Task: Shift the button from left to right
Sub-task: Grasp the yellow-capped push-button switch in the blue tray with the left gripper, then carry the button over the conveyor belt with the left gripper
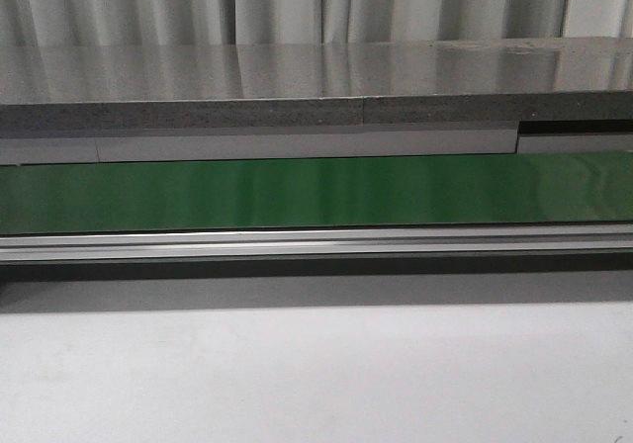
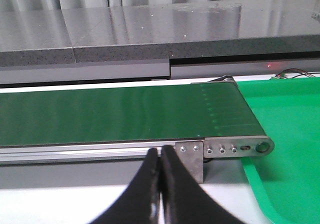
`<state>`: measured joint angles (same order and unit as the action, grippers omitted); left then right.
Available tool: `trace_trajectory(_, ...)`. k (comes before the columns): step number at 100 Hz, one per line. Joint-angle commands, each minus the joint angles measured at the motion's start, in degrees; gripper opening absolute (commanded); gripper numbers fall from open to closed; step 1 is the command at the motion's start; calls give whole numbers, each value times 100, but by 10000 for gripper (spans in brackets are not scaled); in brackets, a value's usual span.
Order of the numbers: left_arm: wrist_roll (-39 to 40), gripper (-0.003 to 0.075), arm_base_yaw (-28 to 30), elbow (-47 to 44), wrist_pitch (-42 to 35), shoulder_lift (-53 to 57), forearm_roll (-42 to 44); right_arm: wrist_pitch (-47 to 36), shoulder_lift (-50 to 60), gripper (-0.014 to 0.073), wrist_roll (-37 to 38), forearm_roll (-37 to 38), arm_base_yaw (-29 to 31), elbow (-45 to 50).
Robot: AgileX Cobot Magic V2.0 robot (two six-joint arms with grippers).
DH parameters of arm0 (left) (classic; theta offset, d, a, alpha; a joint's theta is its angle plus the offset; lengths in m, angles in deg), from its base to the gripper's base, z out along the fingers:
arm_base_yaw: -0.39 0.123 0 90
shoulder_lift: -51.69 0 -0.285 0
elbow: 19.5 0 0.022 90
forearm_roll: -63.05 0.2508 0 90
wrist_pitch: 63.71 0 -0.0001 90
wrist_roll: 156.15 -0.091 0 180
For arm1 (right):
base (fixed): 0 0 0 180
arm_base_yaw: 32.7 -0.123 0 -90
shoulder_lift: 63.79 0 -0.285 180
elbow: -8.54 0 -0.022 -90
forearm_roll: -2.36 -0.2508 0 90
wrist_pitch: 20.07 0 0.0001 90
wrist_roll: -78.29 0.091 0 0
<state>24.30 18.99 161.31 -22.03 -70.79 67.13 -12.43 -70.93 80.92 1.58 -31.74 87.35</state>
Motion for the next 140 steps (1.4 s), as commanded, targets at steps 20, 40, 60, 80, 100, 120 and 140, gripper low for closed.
trace_trajectory(20, 4, 668, 1, 154, 16, 108, -72, -513, 109, -66, -1, 8, -19, -88)
trace_trajectory(40, 4, 489, 1, 154, 17, 108, -95, -513, 109, -66, -1, 8, -19, -88)
trace_trajectory(60, 4, 191, 1, 154, 26, 108, -109, -513, 109, -66, -1, 8, -19, -88)
trace_trajectory(80, 4, 54, 1, 154, 26, 108, -109, -513, 109, -66, -1, 8, -19, -88)
trace_trajectory(100, 4, 40, 1, 164, 26, 325, -109, -513, 109, -66, -1, 8, -19, -88)
trace_trajectory(120, 4, 40, 1, 164, 26, 813, -122, -513, 109, -66, -1, 8, -19, -88)
trace_trajectory(140, 4, 40, 1, 164, 179, 1329, -352, -513, 109, -66, -1, 8, -19, -88)
